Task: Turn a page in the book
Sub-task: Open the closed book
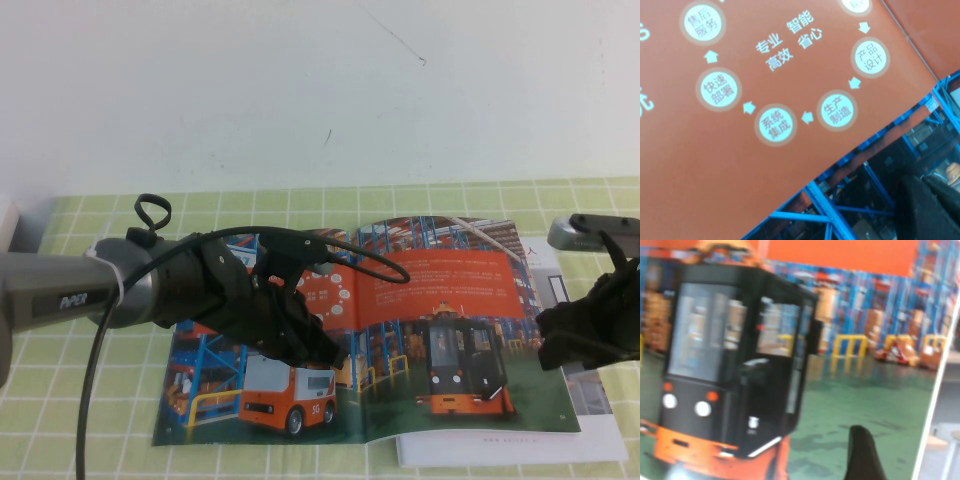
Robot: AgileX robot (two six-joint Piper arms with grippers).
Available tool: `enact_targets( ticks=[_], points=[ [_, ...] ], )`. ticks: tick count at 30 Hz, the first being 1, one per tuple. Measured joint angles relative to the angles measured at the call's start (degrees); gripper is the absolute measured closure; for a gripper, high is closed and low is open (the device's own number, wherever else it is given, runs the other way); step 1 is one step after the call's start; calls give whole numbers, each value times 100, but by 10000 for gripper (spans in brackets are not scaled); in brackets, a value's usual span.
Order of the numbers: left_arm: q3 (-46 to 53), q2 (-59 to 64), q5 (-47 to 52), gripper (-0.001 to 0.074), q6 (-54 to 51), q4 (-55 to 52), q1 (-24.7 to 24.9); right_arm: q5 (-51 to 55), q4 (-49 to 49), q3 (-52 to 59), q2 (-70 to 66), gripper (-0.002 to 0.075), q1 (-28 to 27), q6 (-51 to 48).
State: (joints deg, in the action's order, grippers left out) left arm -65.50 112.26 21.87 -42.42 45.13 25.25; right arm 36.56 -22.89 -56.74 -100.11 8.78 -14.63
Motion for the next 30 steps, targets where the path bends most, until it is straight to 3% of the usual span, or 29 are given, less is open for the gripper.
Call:
enact_targets(
  ticks=[23, 30],
  points=[
    [0, 0, 0, 739, 14, 0, 0, 30, -483, -4, -487, 321, -29, -256],
    [0, 0, 0, 739, 14, 0, 0, 30, -483, -4, -487, 356, -29, -332]
  ],
)
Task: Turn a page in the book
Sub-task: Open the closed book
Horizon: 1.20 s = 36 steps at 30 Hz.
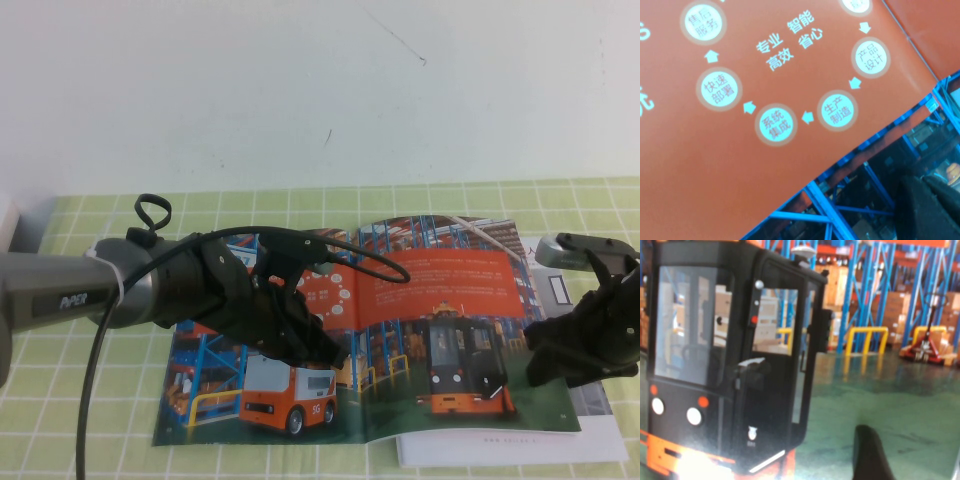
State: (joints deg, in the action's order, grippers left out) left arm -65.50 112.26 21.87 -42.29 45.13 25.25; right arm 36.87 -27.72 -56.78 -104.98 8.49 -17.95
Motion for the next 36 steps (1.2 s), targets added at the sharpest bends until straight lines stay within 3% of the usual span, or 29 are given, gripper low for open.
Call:
enact_targets(
  ticks=[14, 36],
  points=[
    [0, 0, -12, 739, -23, 0, 0, 0, 53, 0, 0, 425, -13, -149],
    [0, 0, -43, 739, -23, 0, 0, 11, 83, 0, 287, 427, -13, -373]
  ],
)
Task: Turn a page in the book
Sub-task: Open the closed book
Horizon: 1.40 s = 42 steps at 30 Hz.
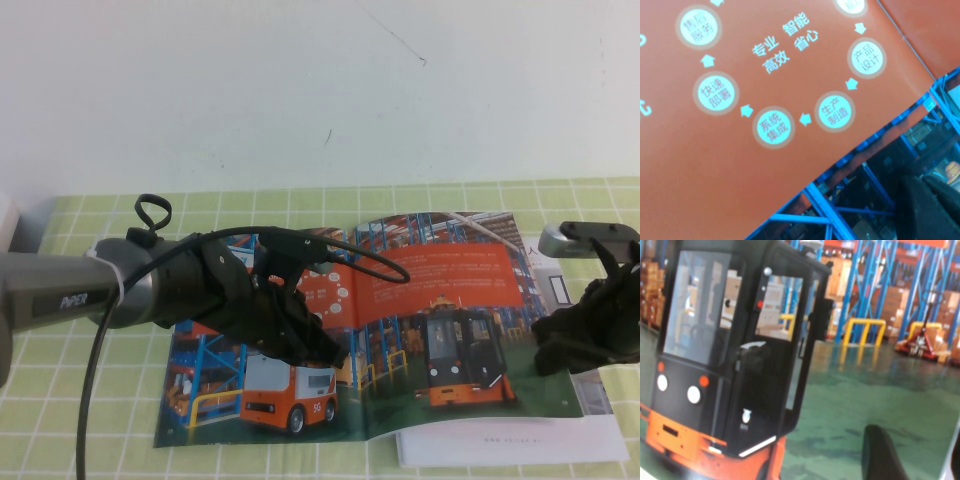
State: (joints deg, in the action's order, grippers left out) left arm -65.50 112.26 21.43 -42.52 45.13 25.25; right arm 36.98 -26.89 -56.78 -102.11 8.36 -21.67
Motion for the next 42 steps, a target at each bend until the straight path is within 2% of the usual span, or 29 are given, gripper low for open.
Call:
enact_targets(
  ticks=[3, 8, 16, 33, 36, 42],
  points=[
    [0, 0, 0, 739, 0, 0, 0, 0, -70, 0, 0, 403, -13, -109],
    [0, 0, 0, 739, -9, 0, 0, 0, -156, 0, 0, 303, -13, -164],
    [0, 0, 0, 739, -13, 0, 0, 0, -240, 0, 0, 279, -13, -30],
    [0, 0, -13, 739, -13, 0, 0, -11, -704, 0, 0, 282, -17, -385],
    [0, 8, -16, 739, -13, 0, 0, -20, -1033, 0, 0, 310, -17, -679],
    [0, 8, -16, 739, -13, 0, 0, -67, -1441, 0, 0, 416, -17, -999]
  ],
)
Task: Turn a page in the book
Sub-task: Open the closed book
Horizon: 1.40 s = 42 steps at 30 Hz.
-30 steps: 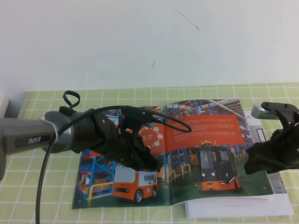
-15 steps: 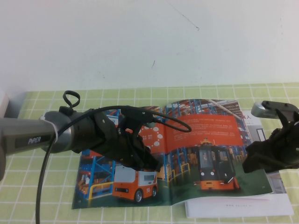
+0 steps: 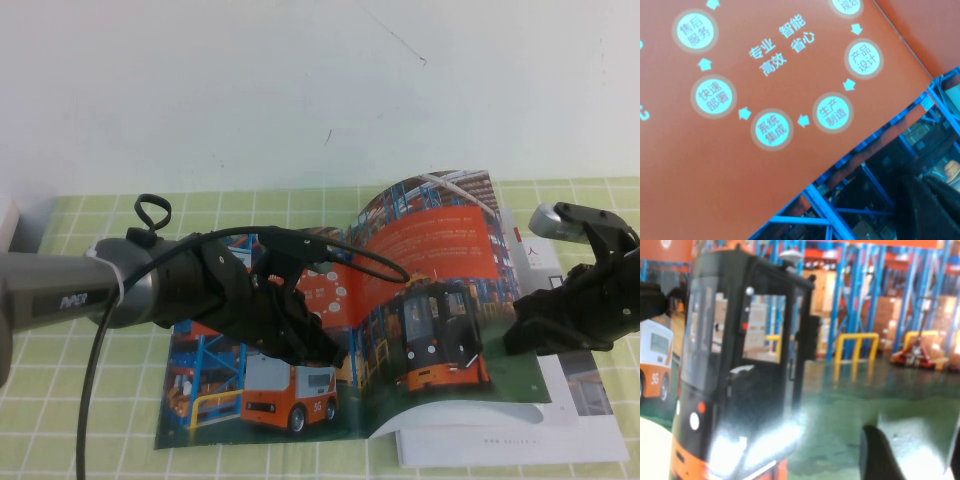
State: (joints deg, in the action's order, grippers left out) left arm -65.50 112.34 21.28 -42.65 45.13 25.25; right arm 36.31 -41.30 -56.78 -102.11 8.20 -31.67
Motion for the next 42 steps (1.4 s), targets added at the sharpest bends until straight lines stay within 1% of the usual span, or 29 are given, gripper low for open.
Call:
enact_targets(
  ticks=[3, 9, 19, 22, 27, 29, 35, 42],
  points=[
    [0, 0, 0, 739, -10, 0, 0, -13, -38, 0, 0, 447, 0, -37],
    [0, 0, 0, 739, -9, 0, 0, -13, -201, 0, 0, 462, 0, -311],
    [0, 0, 0, 739, -9, 0, 0, -13, -1245, 0, 0, 458, 0, -1355],
    [0, 0, 0, 739, -9, 0, 0, -17, -1421, 0, 0, 420, 0, -1501],
    [0, 0, 0, 739, -9, 0, 0, -60, -1471, 0, 0, 316, 0, -1600],
    [0, 0, 0, 739, -9, 0, 0, -70, -1481, 0, 0, 300, 0, -1700],
    [0, 0, 0, 739, -9, 0, 0, -231, -1550, 0, 0, 288, 0, -1971],
    [0, 0, 0, 739, -9, 0, 0, -248, -1954, 0, 0, 287, 0, -2083]
  ],
)
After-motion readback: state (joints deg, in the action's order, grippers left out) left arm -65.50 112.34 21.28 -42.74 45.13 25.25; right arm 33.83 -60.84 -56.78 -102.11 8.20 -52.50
